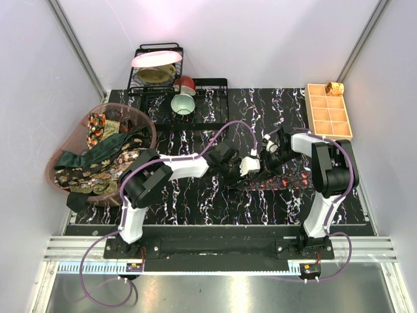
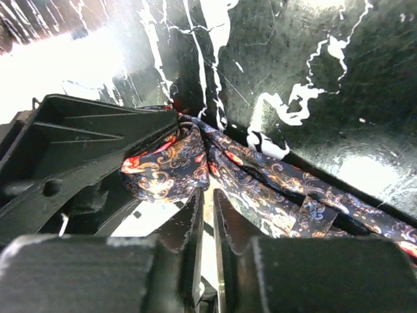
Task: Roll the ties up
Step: Roll the tie at the center of the board.
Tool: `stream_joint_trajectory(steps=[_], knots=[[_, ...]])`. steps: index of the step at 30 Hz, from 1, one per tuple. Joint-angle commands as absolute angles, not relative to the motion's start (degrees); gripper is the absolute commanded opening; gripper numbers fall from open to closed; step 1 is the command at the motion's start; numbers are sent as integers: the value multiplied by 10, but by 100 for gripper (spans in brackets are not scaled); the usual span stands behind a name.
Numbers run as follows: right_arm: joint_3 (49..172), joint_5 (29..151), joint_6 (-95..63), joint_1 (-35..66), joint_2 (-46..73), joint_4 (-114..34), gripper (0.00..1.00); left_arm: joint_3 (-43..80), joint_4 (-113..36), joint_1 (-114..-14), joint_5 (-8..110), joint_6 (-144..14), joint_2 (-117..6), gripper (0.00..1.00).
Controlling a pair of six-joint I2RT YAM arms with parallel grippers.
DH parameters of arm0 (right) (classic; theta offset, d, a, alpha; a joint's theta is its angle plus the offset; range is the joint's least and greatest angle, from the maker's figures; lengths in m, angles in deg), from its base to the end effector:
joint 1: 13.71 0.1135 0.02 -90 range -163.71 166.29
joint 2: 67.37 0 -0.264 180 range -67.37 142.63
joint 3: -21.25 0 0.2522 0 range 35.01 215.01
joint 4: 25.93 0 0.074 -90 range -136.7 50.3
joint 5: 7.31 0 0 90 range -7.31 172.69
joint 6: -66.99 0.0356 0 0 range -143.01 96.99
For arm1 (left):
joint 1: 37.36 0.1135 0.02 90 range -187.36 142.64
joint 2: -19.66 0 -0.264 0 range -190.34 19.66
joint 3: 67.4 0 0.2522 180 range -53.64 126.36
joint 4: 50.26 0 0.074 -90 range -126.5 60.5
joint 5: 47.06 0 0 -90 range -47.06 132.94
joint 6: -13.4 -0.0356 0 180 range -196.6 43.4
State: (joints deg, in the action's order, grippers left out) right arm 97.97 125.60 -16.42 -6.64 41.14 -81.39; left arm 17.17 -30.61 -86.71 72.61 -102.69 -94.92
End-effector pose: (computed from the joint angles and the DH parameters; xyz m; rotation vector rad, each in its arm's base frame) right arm 0.3175 0.0638 0.1310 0.0393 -2.8839 -1.1336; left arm 0.2577 -0.3272 0.1475 1.6774 1.7814 -0.8121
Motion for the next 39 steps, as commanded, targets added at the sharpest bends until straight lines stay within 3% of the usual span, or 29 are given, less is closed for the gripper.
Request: stream_joint_trajectory(steps=[1,19,30,34,36,37,39], knots=[[978,1231,-185,-61,420,-823,13,158,-288,-862,697,-1024,-940,29],[1021,1158,-175,-47,512,-842,6,140,-258,-843,803,-1115,-860,40],[1020,1165,-177,-45,503,-835,6,185,-159,-846,727,-1140,-916,37],[1019,1242,-179,-47,472,-824,15,202,-137,-848,685,-1131,-937,37],[1017,1278,-181,-46,444,-815,27,213,-123,-851,675,-1120,-947,37],[1016,1318,-176,-46,428,-813,39,214,-122,-852,669,-1116,-949,38],[1006,1349,-162,-46,411,-792,48,214,-122,-854,662,-1114,-951,40]])
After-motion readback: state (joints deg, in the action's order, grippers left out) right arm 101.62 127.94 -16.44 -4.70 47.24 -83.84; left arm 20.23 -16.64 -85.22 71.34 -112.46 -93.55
